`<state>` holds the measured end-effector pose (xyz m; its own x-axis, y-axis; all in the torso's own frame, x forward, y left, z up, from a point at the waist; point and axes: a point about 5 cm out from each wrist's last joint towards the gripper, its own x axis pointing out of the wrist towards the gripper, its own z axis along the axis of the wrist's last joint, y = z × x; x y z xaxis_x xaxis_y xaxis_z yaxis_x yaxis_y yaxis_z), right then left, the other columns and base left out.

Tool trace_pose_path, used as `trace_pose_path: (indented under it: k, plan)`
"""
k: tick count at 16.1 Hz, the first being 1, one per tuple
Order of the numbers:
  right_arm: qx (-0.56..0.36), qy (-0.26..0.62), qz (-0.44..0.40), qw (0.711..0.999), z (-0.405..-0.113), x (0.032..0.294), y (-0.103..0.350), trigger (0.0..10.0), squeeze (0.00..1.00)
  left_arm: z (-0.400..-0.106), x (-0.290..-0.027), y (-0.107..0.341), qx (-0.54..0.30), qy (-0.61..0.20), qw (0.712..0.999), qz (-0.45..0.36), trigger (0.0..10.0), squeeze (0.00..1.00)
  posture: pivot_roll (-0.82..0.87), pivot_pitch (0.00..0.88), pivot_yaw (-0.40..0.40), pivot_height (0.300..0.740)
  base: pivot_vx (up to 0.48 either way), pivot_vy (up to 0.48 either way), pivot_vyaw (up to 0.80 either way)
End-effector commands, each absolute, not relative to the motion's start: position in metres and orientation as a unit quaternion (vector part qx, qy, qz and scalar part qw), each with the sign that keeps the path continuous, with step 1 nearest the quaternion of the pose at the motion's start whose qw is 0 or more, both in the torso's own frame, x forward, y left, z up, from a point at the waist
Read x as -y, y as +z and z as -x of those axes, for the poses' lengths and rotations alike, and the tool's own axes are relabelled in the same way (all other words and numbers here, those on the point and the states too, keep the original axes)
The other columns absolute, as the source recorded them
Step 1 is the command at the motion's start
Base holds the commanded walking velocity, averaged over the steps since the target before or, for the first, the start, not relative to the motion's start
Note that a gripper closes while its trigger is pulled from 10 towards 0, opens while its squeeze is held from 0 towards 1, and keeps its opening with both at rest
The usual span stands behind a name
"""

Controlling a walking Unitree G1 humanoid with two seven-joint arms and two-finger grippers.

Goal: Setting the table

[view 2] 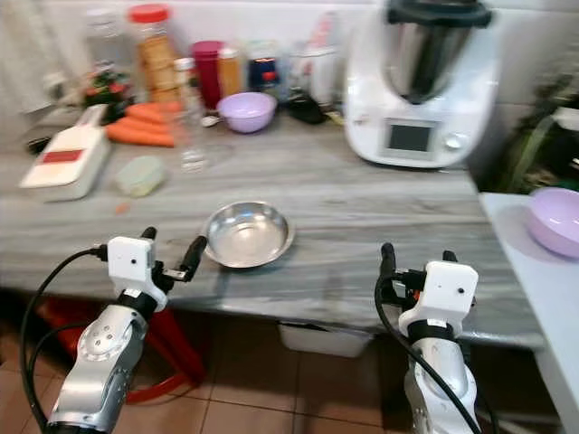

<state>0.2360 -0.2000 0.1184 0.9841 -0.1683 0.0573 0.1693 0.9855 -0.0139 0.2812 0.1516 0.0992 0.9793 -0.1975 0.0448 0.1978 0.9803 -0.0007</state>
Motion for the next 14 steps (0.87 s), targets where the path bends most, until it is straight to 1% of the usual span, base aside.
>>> trace_pose_path:
  k: [1, 6, 14]
  plan:
    - [0.038, -0.083, 0.012, 0.996, -0.2401, 0.1996, 0.1241, 10.0, 0.00, -0.2833, -0.1519, 0.1001, 0.021, -0.104, 0.994, 0.002, 10.0, 0.00, -0.06, 0.000, 0.021, 0.740, 0.000, 0.000, -0.80]
    - [0.042, -0.087, 0.020, 0.995, -0.2408, 0.2052, 0.1282, 10.0, 0.00, -0.2825, -0.1443, 0.1005, 0.021, -0.121, 0.992, 0.010, 10.0, 0.00, -0.06, 0.000, 0.020, 0.740, 0.000, 0.000, -0.80]
    - [0.041, -0.087, 0.022, 0.995, -0.2414, 0.2070, 0.1285, 10.0, 0.00, -0.2855, -0.1419, 0.0990, 0.015, -0.123, 0.992, 0.017, 10.0, 0.00, -0.08, 0.000, 0.020, 0.740, 0.000, 0.000, -0.80]
